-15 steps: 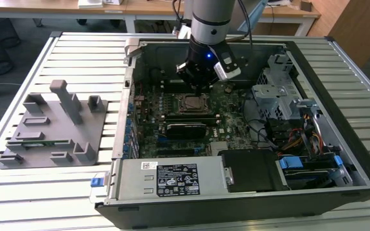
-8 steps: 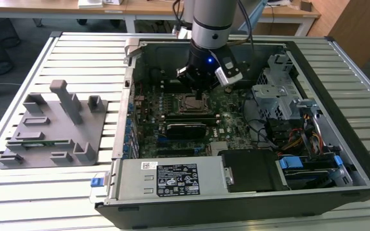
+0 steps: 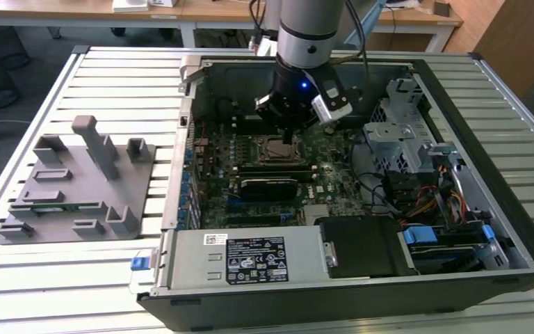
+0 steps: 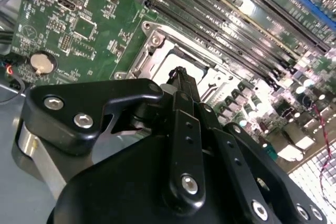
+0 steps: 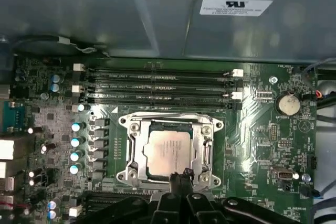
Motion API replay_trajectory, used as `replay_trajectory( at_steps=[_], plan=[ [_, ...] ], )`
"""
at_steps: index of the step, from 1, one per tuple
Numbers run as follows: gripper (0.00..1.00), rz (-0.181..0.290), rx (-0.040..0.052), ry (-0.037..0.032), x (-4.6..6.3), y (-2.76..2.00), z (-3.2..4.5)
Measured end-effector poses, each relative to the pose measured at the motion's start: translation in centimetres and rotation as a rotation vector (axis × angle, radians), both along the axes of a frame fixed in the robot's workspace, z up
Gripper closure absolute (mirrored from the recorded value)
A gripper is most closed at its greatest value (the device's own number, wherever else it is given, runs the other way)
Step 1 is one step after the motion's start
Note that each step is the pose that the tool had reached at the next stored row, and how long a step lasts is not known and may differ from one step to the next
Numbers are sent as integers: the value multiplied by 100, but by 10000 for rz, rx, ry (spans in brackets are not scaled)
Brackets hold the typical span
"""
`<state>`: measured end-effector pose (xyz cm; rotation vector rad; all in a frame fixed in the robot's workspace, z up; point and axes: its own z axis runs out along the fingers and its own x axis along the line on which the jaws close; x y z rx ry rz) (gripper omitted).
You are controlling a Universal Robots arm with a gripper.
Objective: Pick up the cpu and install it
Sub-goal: 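Install the second cpu locking lever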
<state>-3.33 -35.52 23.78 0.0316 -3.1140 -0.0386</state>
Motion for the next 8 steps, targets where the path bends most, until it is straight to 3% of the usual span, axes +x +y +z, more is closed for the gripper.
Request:
replay_trajectory(
  at_steps=[6, 8],
  plan=[
    [89, -2, 71, 0, -1, -141, -6],
    [89, -2, 112, 2, -2, -167, -12]
  ],
)
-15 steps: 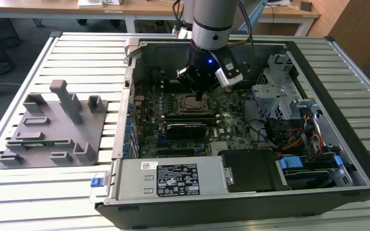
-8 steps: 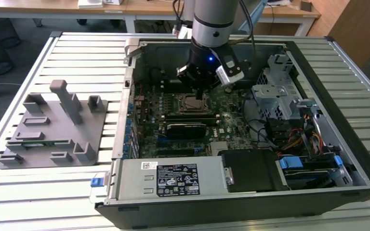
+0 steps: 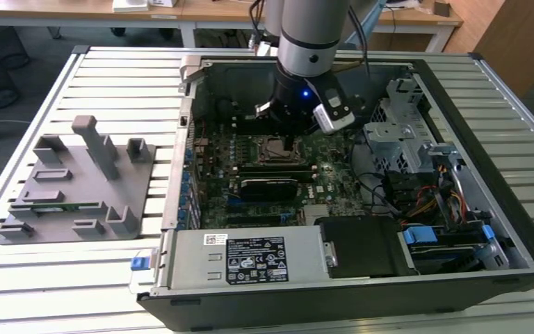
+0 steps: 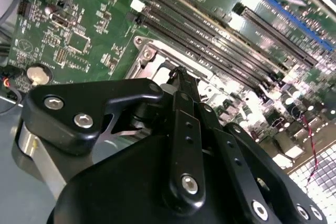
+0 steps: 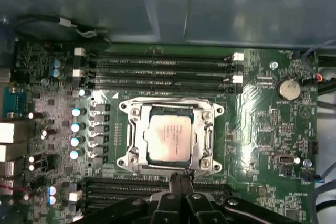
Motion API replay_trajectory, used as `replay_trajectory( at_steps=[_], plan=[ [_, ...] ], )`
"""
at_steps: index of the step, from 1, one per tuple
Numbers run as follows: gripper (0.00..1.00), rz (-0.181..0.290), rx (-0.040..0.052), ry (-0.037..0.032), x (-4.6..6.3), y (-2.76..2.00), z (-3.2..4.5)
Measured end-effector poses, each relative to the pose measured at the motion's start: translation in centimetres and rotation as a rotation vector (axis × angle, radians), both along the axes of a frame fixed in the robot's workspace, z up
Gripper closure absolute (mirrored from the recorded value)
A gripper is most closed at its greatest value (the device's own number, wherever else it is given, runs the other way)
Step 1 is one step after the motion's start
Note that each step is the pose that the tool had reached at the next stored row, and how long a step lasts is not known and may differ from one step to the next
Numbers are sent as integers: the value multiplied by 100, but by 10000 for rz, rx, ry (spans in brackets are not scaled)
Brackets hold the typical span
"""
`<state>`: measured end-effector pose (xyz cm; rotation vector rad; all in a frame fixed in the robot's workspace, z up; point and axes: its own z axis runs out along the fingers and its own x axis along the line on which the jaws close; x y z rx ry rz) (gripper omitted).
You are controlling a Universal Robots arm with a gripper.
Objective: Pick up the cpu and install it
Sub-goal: 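Install the second cpu locking lever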
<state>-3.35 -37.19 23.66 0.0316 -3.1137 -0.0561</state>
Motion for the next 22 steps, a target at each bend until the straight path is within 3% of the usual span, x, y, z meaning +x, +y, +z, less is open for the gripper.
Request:
replay_trajectory(
  at_steps=[4, 5, 14, 22],
  plan=[
    [89, -1, 336, 15, 0, -26, -6],
    [89, 1, 358, 17, 0, -36, -7],
    [89, 0, 360, 17, -5, -158, -29],
    [89, 0, 363, 17, -116, -206, -49]
  ],
)
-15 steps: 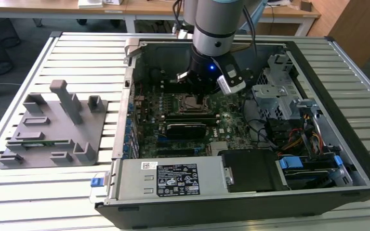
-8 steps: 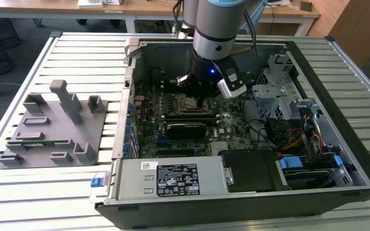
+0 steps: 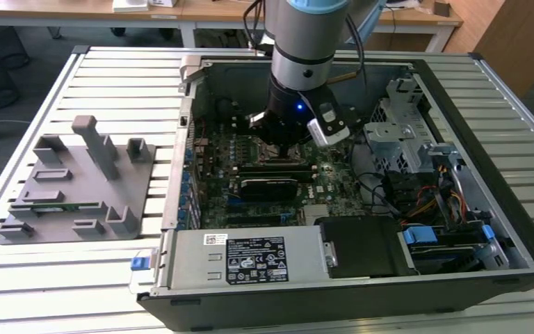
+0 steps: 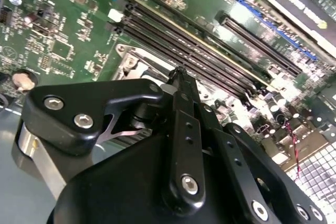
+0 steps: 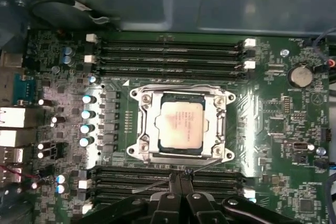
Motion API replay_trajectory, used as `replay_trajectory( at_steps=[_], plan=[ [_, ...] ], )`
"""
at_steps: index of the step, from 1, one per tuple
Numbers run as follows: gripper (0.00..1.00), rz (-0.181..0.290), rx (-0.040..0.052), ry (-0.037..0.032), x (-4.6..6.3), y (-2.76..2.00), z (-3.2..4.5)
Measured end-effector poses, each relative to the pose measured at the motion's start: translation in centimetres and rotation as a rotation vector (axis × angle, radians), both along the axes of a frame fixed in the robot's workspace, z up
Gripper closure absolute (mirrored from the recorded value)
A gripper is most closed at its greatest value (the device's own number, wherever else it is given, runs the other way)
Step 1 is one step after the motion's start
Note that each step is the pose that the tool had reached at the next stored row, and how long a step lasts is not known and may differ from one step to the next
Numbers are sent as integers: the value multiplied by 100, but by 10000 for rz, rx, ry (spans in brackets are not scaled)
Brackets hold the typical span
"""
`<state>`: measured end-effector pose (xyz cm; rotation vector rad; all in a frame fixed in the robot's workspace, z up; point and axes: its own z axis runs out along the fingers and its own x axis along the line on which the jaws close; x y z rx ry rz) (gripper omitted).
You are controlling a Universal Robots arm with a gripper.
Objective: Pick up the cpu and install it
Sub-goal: 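Install the second cpu locking lever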
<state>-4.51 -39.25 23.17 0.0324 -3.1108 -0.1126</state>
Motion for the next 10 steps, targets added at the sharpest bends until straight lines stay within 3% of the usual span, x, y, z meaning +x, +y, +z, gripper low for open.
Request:
replay_trajectory(
  at_steps=[10],
  plan=[
    [89, -1, 61, 1, -118, -11, -140]
  ],
)
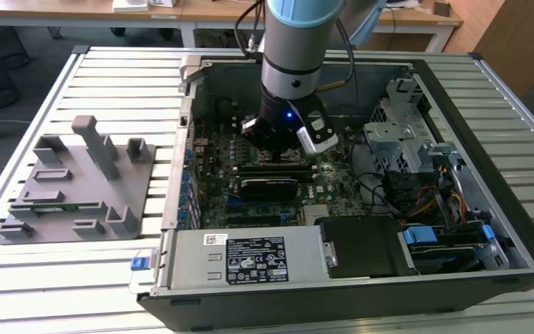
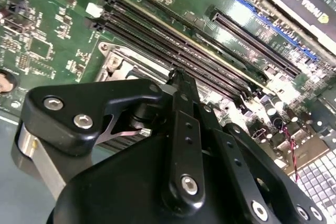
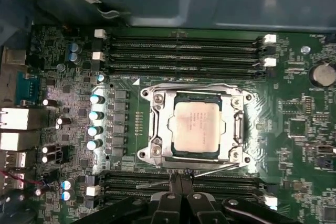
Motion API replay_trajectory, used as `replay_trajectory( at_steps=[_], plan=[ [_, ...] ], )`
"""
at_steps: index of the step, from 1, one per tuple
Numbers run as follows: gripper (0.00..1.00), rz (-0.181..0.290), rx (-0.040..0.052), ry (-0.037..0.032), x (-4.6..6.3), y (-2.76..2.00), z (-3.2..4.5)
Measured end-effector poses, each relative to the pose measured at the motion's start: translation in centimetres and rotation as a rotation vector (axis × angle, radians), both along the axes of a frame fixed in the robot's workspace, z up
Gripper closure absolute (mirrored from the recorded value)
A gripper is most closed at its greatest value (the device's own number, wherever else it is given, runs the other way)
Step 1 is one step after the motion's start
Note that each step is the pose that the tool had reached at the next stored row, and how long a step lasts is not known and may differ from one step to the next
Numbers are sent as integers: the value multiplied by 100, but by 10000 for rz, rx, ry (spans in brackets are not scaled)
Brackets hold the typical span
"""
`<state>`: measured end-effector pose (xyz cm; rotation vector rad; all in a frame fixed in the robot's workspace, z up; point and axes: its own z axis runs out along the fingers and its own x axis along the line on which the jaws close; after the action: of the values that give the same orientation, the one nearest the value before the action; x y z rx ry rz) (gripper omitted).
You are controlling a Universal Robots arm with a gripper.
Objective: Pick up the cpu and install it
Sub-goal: 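Install the second cpu locking lever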
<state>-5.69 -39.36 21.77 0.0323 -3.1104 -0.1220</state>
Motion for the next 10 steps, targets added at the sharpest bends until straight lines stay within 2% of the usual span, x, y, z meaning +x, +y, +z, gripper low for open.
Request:
replay_trajectory(
  at_steps=[2, 5, 9, 10],
  plan=[
    [89, 2, 29, 0, -10, -30, -10],
    [89, 1, 150, 0, -21, -90, -17],
    [89, 0, 341, -1, -29, -96, -27],
    [89, 0, 343, -2, -29, -96, -28]
  ],
)
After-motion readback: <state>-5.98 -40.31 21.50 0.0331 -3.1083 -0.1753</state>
